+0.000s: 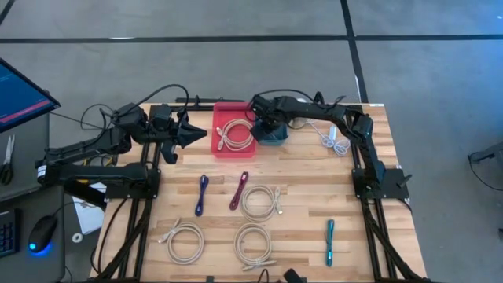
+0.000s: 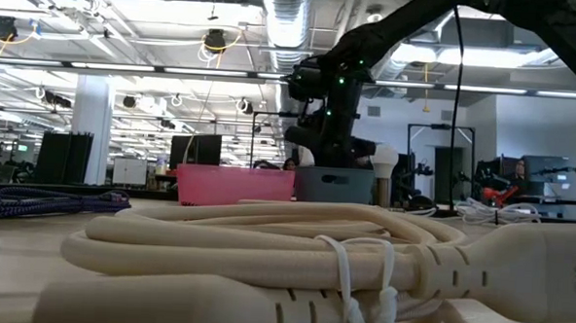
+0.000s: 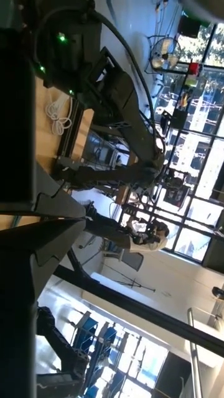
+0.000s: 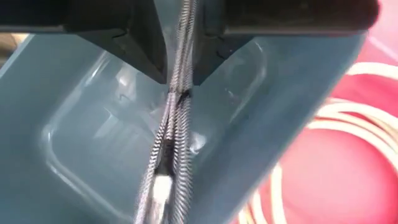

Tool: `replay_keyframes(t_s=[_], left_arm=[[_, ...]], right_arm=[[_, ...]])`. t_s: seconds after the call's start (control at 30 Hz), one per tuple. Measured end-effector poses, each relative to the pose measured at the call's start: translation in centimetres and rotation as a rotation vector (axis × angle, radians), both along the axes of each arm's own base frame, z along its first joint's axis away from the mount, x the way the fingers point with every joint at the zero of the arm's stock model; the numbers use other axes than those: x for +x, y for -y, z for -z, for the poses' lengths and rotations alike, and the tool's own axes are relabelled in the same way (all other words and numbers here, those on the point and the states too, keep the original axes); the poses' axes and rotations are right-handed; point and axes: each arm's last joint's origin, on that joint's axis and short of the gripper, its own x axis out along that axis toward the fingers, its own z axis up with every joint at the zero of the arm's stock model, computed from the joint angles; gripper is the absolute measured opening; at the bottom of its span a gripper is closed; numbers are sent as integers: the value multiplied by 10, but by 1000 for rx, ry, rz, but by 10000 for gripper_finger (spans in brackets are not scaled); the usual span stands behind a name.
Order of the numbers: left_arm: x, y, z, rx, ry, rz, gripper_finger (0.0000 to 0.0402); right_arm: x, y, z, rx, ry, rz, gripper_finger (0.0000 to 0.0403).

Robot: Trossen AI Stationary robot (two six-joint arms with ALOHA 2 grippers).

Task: Pick & Place USB Port
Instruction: Put the white charger cable into the blue bin, then put the light brown HDMI cable into the pink bin

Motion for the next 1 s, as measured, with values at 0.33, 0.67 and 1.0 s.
replay_keyframes(t_s=[0.33, 0.67, 1.0], left_arm=[[0, 0, 0, -1, 0, 0, 16], [0, 0, 0, -1, 0, 0, 16], [0, 0, 0, -1, 0, 0, 16]], right_arm=[[8, 3, -49, -28, 19, -116, 84], [11, -33, -138, -128, 98, -349, 71], [-27, -90, -211, -224, 221, -494, 70]])
